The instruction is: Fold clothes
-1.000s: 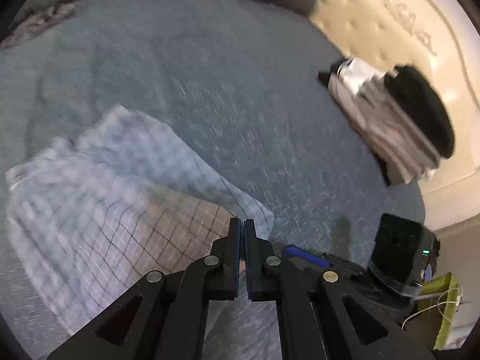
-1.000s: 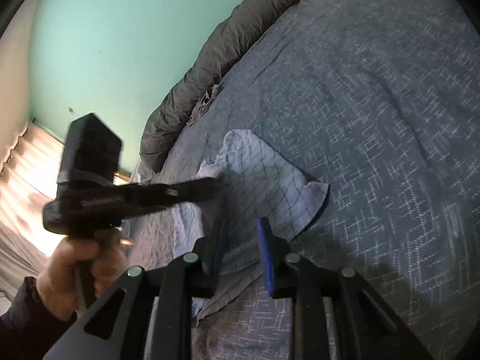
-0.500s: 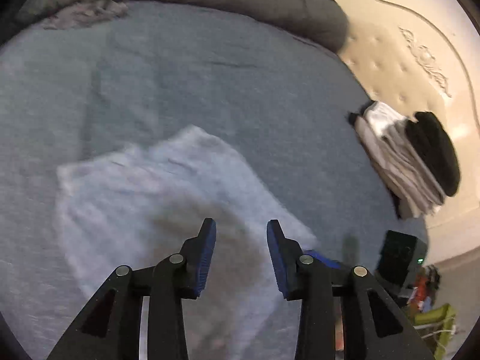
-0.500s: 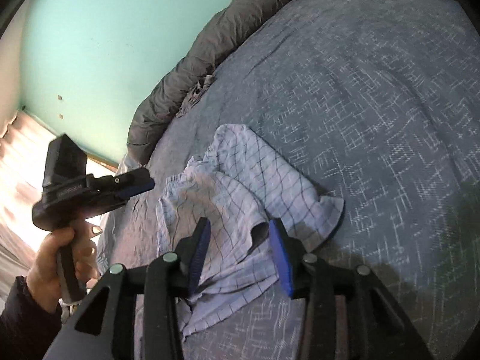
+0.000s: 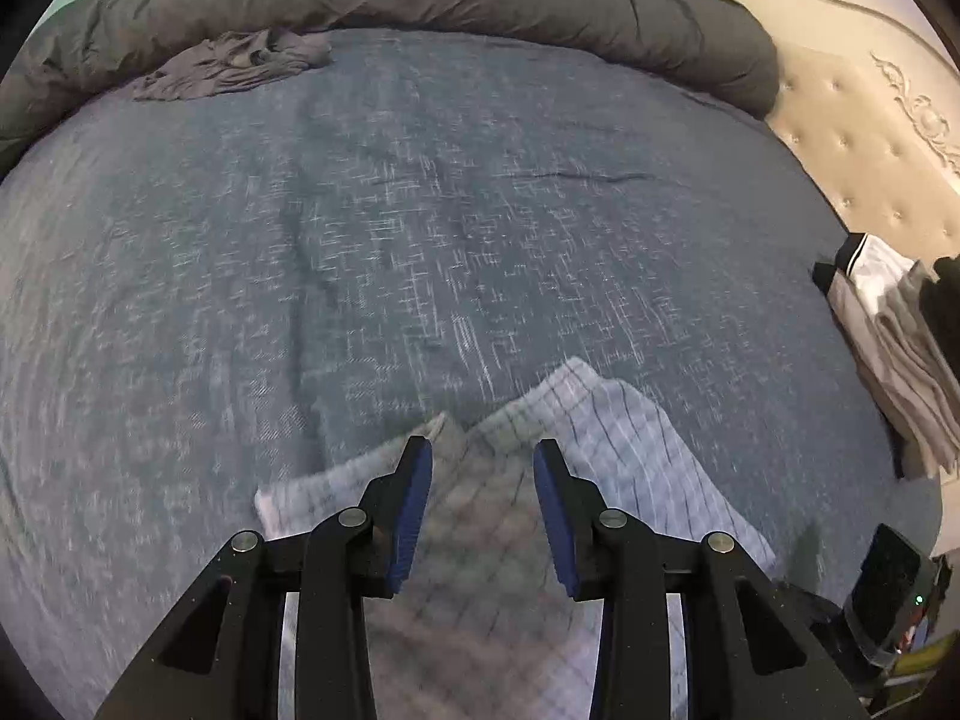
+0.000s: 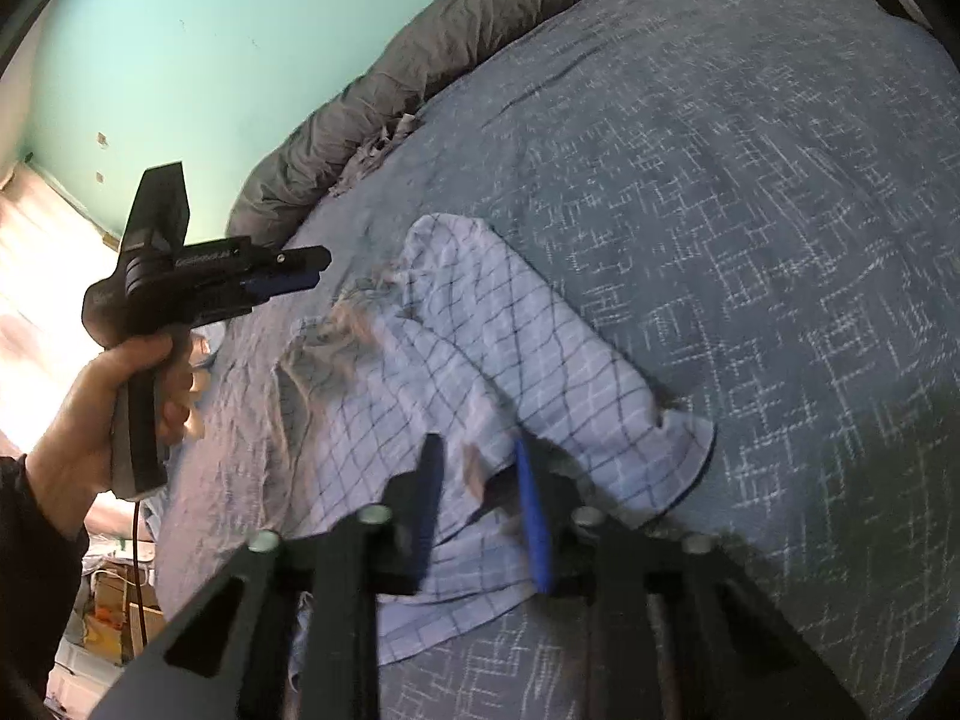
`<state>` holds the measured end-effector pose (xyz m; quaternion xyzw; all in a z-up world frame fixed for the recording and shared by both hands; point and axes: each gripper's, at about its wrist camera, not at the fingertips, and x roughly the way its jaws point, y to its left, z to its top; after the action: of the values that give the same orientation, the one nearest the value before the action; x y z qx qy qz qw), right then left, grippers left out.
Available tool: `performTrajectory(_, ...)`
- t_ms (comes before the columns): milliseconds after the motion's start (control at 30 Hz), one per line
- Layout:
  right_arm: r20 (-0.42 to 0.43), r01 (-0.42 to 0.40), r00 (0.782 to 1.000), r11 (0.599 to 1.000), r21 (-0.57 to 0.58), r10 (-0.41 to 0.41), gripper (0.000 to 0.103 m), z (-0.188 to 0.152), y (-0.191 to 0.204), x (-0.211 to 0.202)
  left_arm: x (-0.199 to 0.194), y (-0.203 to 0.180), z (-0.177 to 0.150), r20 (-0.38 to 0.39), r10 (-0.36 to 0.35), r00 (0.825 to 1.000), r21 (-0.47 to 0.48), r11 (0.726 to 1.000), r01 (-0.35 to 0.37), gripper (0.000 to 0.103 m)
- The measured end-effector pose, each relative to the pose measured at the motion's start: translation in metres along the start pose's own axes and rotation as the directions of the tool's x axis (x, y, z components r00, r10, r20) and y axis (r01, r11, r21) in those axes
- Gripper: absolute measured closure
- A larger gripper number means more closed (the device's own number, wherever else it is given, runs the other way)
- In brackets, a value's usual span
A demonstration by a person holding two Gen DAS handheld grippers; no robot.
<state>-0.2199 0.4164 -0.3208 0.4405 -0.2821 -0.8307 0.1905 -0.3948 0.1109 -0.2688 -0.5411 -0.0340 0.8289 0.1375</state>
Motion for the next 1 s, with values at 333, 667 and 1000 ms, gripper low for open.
performTrajectory(333, -0.019, -0.005, 1.000, 1.000, -0.013, 0.005, 0.099, -0.002, 0.004, 0.004, 0.035, 0.006, 0.008, -0.059, 0.043, 0.997, -0.013, 0.999, -0.044, 0.065)
performTrajectory(667, 0.002, -0.020, 1.000, 1.000, -0.020, 0.020, 0.101, -0.002, 0.005, -0.002, 0.028, 0.008, 0.001, -0.044, 0.007, 0.999, -0.001, 1.000, -0.007, 0.096)
performTrajectory(1000, 0.078, -0.038, 0.996, 0.999, -0.037, 0.041, 0.101, -0.001, 0.013, -0.044, -0.016, -0.014, 0.012, 0.056, -0.036, 0.998, 0.040, 0.999, 0.034, 0.097)
